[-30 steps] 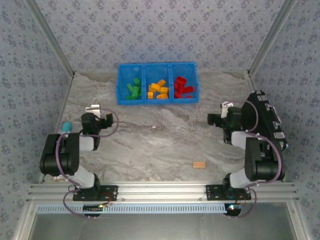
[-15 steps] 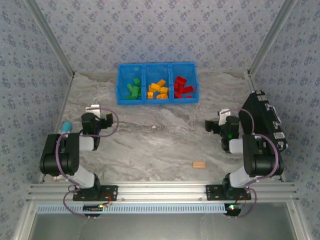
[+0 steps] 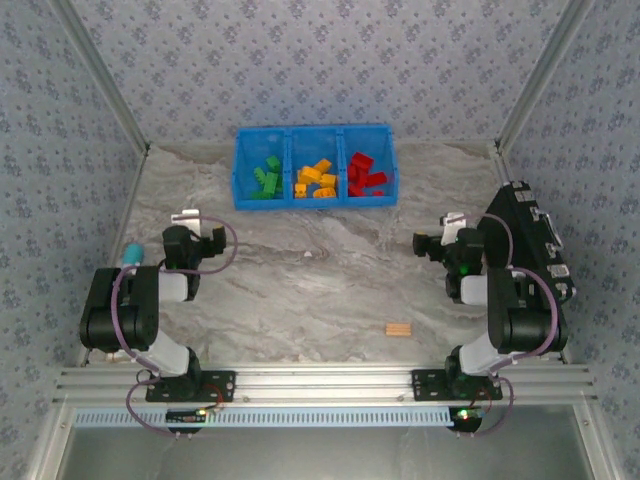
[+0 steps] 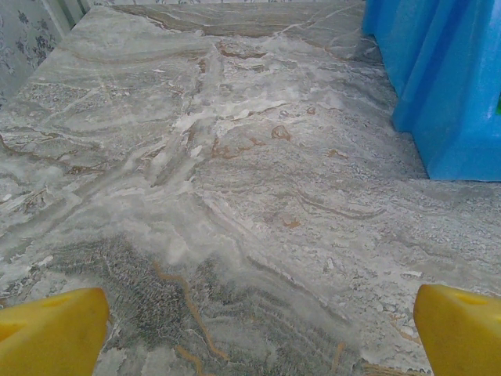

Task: Sort the legos into containers by color
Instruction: Reset both arms

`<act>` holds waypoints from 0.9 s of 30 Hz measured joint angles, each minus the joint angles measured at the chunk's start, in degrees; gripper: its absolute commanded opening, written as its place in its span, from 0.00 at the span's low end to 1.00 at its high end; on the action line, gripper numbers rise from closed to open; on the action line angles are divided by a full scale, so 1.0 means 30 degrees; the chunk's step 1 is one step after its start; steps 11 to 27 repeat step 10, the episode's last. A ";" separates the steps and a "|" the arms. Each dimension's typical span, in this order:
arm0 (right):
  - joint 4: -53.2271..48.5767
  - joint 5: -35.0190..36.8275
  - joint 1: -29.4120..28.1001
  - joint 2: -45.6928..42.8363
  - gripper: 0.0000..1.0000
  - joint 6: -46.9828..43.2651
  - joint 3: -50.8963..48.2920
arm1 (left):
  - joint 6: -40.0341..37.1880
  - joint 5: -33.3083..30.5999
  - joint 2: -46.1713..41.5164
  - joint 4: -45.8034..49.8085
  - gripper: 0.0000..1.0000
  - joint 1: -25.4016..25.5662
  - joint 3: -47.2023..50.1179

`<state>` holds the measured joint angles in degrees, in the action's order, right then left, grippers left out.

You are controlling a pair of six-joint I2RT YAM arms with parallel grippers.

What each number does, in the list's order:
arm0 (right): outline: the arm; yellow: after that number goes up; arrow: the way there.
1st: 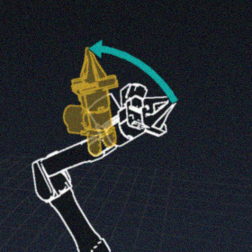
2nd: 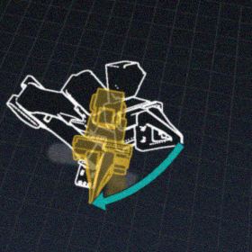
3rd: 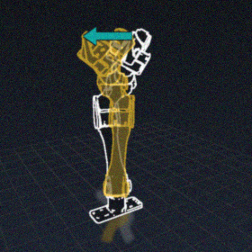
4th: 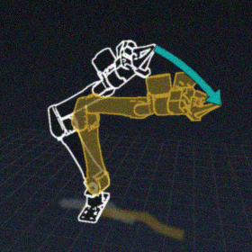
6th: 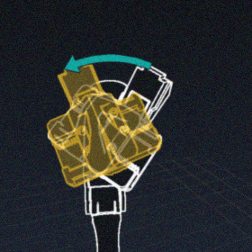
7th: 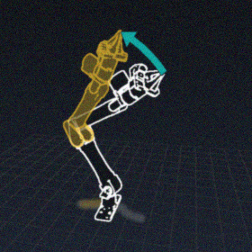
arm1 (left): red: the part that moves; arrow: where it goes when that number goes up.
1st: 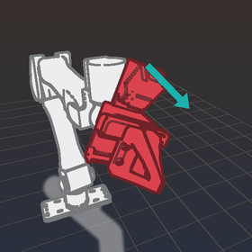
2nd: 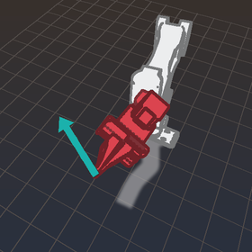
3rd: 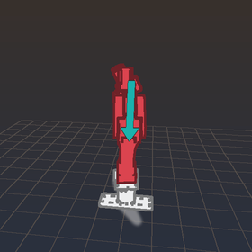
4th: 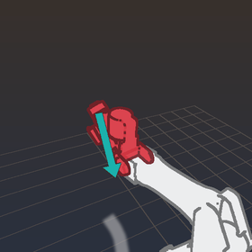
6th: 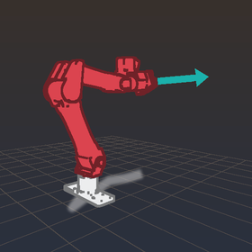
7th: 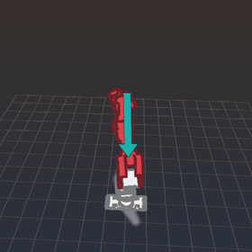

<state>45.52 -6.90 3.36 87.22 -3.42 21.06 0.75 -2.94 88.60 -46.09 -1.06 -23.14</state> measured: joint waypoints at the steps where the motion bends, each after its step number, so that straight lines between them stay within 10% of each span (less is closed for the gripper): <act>1: 0.0000 0.0000 0.0000 0.0000 0.99 0.0000 -0.0007 | 0.0000 0.0000 0.0000 0.0000 1.00 0.0000 0.0000; 27: -0.0007 0.0058 -0.0124 0.0000 0.99 -0.0007 0.0000 | 0.0000 0.0000 0.0000 0.0000 1.00 0.0000 0.0000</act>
